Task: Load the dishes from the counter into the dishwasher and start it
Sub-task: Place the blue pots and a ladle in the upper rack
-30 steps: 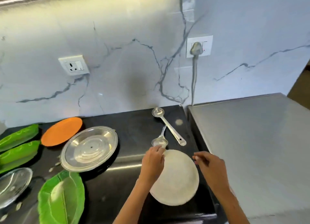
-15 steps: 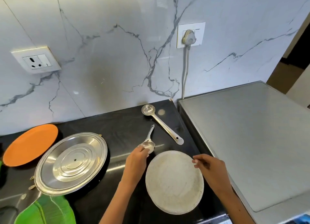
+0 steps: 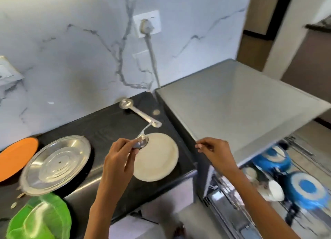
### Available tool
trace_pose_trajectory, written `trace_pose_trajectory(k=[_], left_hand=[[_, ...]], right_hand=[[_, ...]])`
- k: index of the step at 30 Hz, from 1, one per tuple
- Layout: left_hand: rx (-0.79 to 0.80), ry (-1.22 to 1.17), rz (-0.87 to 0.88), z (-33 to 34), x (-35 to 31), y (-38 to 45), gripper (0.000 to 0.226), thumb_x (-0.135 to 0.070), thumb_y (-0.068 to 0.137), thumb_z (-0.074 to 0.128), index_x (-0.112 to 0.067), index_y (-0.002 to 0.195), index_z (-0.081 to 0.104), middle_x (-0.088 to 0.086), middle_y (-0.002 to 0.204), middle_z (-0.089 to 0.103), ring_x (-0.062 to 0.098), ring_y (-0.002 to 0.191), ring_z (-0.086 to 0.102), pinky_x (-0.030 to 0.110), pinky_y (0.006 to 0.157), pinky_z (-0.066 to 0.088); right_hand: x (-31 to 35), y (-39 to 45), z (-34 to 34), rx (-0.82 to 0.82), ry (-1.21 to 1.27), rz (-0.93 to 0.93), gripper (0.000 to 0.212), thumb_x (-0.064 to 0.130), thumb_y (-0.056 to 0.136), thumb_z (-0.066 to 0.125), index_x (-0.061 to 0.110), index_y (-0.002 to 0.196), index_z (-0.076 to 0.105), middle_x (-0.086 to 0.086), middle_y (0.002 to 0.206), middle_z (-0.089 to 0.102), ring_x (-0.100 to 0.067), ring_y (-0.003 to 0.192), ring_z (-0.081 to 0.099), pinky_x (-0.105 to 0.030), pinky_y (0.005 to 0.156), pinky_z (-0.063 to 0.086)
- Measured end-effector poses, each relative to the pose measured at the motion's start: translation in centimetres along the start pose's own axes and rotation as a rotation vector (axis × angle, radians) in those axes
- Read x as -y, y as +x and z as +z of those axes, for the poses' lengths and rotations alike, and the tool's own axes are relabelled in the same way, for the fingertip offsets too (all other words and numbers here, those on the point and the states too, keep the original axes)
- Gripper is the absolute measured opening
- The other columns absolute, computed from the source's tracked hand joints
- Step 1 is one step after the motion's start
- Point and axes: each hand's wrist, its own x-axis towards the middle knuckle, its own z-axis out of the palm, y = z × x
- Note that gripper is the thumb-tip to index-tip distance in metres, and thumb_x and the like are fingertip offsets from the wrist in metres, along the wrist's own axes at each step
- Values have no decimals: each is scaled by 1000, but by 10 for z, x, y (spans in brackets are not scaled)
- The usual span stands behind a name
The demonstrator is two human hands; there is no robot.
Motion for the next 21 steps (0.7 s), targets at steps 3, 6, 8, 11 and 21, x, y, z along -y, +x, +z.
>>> trace_pose_trajectory(k=[3, 6, 8, 11, 21], left_hand=[[48, -100, 80, 21, -62, 3, 13, -13, 89, 61, -7, 99, 67, -2, 94, 60, 7, 80, 55, 6, 75, 37], [154, -180, 204, 61, -121, 6, 20, -16, 87, 56, -8, 102, 67, -1, 98, 62, 2, 87, 54, 2, 80, 34], [240, -262, 276, 92, -156, 9, 21, -13, 87, 56, -7, 105, 66, -1, 99, 61, 2, 88, 55, 5, 80, 37], [361, -389, 379, 147, -209, 17, 21, -15, 90, 54, -4, 104, 65, -2, 97, 59, 4, 86, 56, 8, 76, 39], [669, -496, 549, 368, -304, 41, 24, -12, 88, 52, -9, 109, 65, -6, 101, 55, 3, 89, 55, 7, 77, 38]], right_hand=[[-20, -30, -51, -103, -4, 26, 13, 4, 80, 68, 14, 86, 72, 10, 73, 70, 8, 66, 65, -17, 71, 54], [-47, -68, -111, -210, -6, 71, 12, 4, 81, 67, 13, 88, 72, 11, 72, 69, 9, 66, 64, -18, 68, 54], [-67, -92, -145, -290, -52, 89, 11, 5, 80, 69, 13, 88, 73, 10, 74, 70, 14, 65, 61, -7, 63, 47], [-103, -125, -191, -415, -124, 163, 12, 12, 80, 71, 16, 90, 73, 5, 78, 73, 7, 71, 62, -5, 63, 43], [-238, -152, -249, -591, -143, 319, 45, 1, 78, 67, 33, 109, 61, 16, 111, 64, -1, 101, 61, -20, 84, 51]])
